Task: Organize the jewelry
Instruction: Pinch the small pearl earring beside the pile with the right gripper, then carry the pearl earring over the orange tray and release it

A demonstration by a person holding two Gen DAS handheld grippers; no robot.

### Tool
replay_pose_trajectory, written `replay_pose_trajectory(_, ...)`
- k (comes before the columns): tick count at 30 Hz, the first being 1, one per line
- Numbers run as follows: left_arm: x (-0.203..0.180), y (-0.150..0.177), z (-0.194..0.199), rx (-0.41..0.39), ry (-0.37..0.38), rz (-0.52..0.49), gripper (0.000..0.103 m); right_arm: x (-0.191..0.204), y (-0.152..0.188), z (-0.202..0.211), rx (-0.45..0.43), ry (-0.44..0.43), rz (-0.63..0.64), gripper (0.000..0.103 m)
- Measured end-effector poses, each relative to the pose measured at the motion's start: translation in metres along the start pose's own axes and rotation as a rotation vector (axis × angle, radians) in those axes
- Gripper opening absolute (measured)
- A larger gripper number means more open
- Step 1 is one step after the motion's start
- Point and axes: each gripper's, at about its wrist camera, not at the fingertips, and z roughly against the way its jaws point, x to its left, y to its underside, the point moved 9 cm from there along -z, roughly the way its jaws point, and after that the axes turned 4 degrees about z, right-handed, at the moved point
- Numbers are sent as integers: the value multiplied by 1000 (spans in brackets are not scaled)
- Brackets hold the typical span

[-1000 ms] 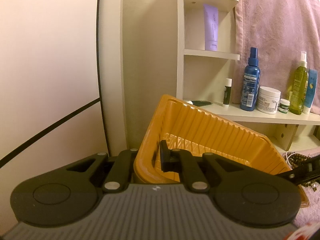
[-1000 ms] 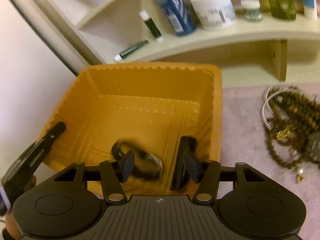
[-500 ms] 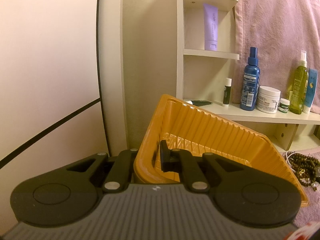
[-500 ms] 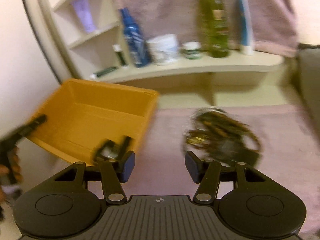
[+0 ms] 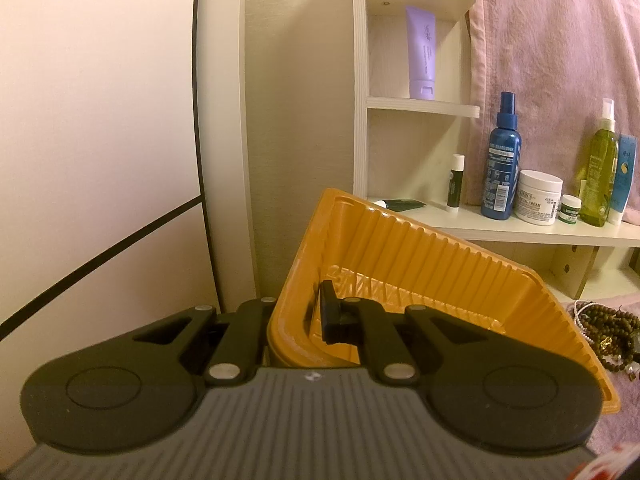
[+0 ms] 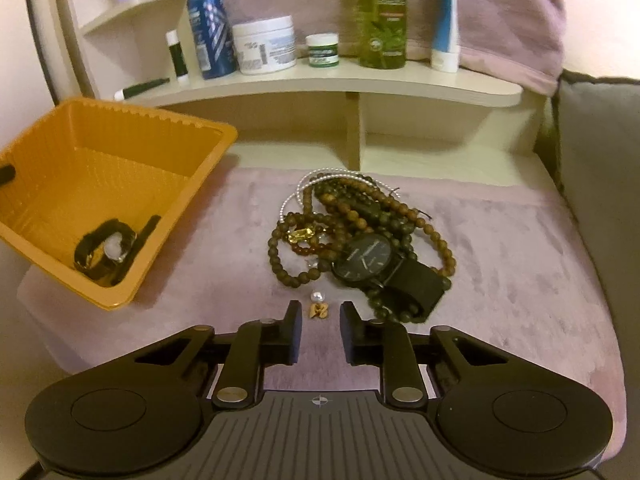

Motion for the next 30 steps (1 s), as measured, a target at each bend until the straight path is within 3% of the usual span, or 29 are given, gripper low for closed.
replay_pose_trajectory(19, 1, 1, 0, 1, 1, 3, 8, 13, -6, -24, 12, 70, 154, 11)
replay_pose_trajectory(25, 1, 1, -1, 1, 1, 4, 8, 21, -16, -3, -28, 32, 137, 11)
replay_pose_trajectory(30, 1, 1, -1, 3, 1, 3, 8, 43, -41, 18, -97, -84, 94, 10)
